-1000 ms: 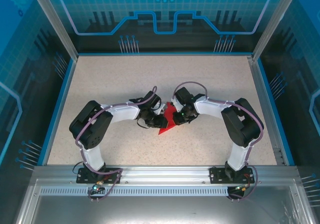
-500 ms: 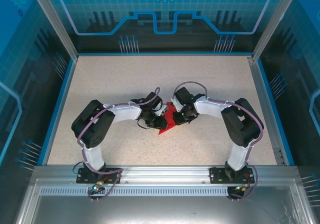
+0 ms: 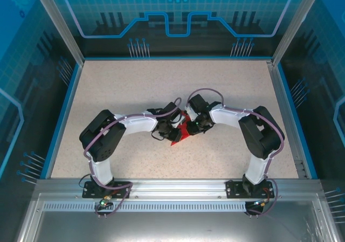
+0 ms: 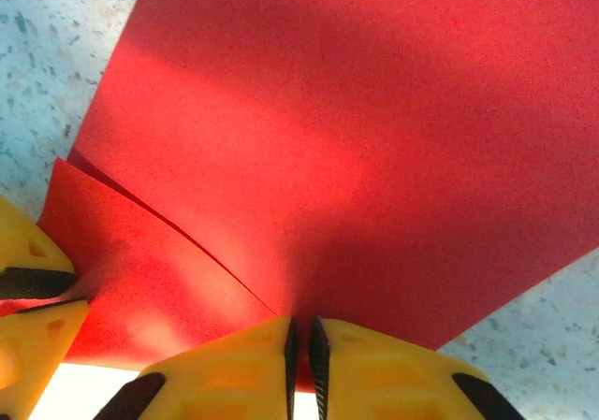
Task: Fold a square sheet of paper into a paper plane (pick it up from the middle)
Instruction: Third fold the triangle at the center of the table.
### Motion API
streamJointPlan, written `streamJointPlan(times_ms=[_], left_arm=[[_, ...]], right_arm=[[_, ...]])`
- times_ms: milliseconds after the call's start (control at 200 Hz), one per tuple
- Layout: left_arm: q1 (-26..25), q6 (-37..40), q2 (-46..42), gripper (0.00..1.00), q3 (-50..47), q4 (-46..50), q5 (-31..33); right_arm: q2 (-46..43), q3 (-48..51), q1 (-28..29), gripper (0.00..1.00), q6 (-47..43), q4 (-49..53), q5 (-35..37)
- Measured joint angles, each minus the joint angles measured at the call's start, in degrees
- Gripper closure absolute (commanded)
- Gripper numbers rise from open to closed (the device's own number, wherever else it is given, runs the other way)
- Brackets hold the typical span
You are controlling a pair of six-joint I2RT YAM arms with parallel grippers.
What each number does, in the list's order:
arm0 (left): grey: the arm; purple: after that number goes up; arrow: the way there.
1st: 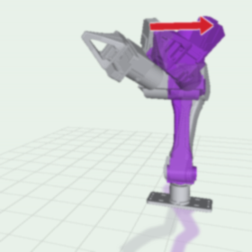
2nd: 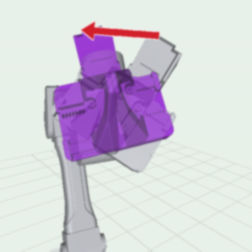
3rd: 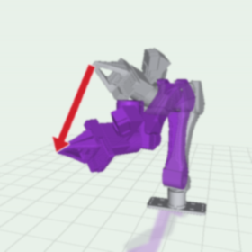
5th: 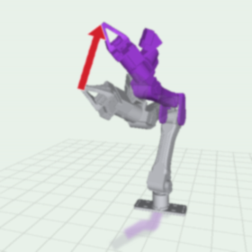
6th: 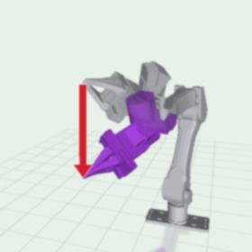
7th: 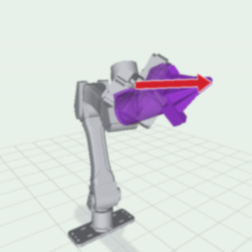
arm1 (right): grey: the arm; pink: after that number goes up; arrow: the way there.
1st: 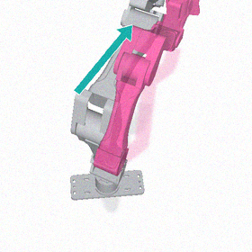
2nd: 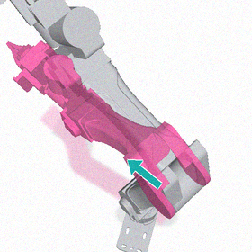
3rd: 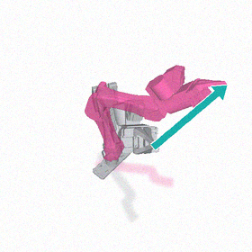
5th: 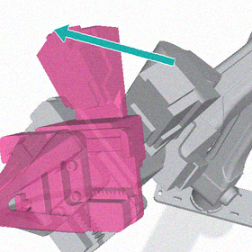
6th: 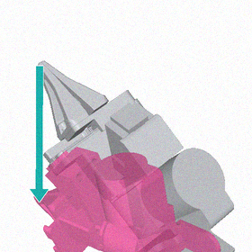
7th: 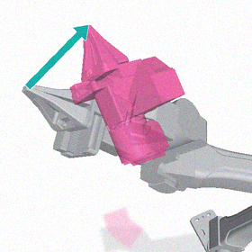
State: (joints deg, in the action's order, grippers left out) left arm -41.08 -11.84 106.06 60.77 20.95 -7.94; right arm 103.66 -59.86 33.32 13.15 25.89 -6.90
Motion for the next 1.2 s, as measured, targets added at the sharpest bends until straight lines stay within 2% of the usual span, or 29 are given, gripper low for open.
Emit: streamJointPlan(times_ms=[140, 335, 630, 765, 1045, 1200], left_arm=[[-0.44, 0.02, -0.15, 0.81, -0.22, -0.28, 1.31], [-0.46, 0.02, -0.33, 0.82, -1.03, -2.01, 1.53], [-0.46, 0.2, -0.31, 0.82, -1.75, -4.79, 1.09], [-0.44, 0.26, -0.28, 0.82, -2.08, -6.19, 0.76], [-0.44, 0.24, 0.13, 0.82, -2.05, -8.0, 0.02], [-0.35, 0.24, 0.13, 0.82, -2.12, -8.31, -0.31]], right_arm=[[-1.77, 2.8, -1.31, 0.75, 1.27, -2.84, -3.41], [-5.92, 8.35, -4.61, 0.74, 5.31, -5.22, -10.49], [-14.53, 14.25, -7.91, 0.8, 13.55, -9.55, -17.68], [-16.98, 16.48, -8.2, 0.84, 18.75, -14.58, -20.63], [-14.03, 21.49, -5.88, 0.87, 31.69, -26.56, -20.11], [-10.64, 22.43, -4.57, 0.88, 35.85, -31.21, -18.97]])
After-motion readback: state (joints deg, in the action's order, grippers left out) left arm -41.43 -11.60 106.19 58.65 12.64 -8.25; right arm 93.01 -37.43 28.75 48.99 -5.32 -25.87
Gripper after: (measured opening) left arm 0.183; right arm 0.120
